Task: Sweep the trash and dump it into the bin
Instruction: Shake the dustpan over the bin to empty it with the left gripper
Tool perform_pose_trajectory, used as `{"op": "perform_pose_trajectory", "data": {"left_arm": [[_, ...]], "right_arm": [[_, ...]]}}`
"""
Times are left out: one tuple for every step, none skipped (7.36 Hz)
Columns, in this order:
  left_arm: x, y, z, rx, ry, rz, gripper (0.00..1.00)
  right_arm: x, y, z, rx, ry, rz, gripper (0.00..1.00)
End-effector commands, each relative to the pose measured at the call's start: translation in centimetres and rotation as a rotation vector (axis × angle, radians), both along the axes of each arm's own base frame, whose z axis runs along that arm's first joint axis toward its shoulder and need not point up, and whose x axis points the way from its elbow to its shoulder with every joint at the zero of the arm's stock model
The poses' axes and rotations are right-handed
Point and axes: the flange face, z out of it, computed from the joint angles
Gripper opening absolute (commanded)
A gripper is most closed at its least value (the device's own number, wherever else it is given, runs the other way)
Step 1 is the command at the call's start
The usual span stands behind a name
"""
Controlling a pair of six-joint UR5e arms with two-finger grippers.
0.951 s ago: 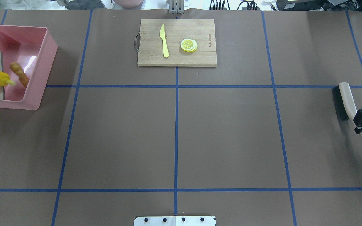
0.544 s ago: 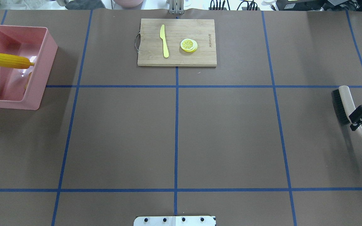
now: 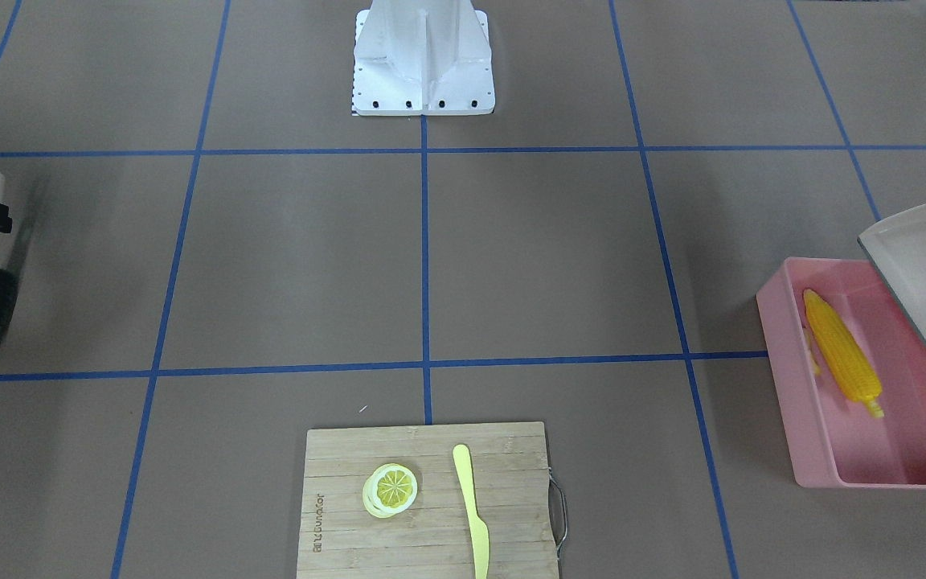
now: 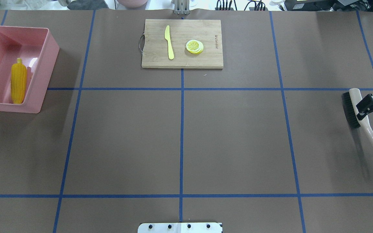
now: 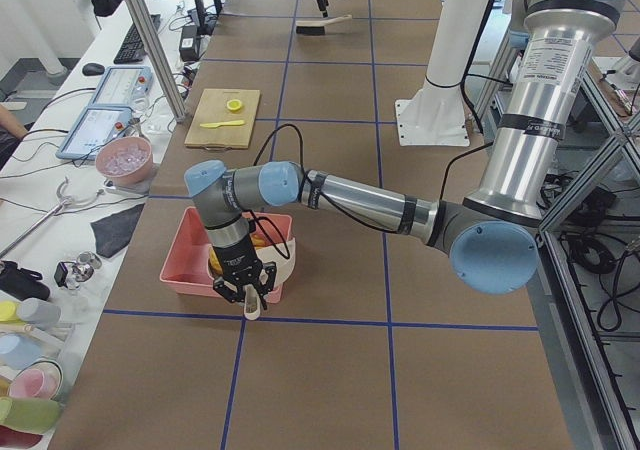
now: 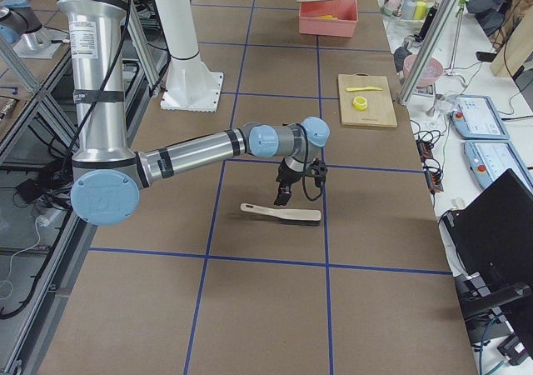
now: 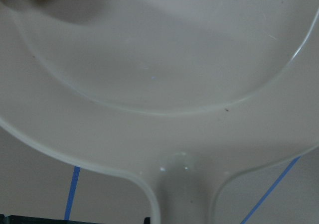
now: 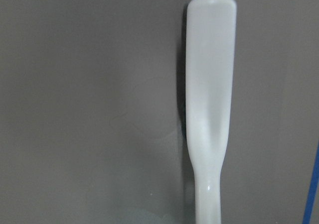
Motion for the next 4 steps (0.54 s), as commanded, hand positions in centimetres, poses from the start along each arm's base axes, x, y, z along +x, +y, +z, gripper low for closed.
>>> {"op": "perform_pose_trajectory", "data": {"left_arm": [[-1.2,4.5,-0.2,0.005,-0.052,0.019,0.00],[-1.4,6.9,0.4,0.001,-0.055,0.022,0.00],[-1.5,7.0,-0.2,0.012,-0.055,0.021,0.00],[-1.6,7.5,0.3,0.005,-0.056,0.029,0.00]], "right_arm": [[4.4,-2.5,-0.7,0.097,0.057,0.042,1.00],[7.4,-2.9,-0.4,0.147,0.061,0.035,1.00],[10.8,-2.4,0.8,0.146,0.065,0.067,1.00],[14.1,-0.9,2.8,0.154,0.065,0.075,1.00]]}}
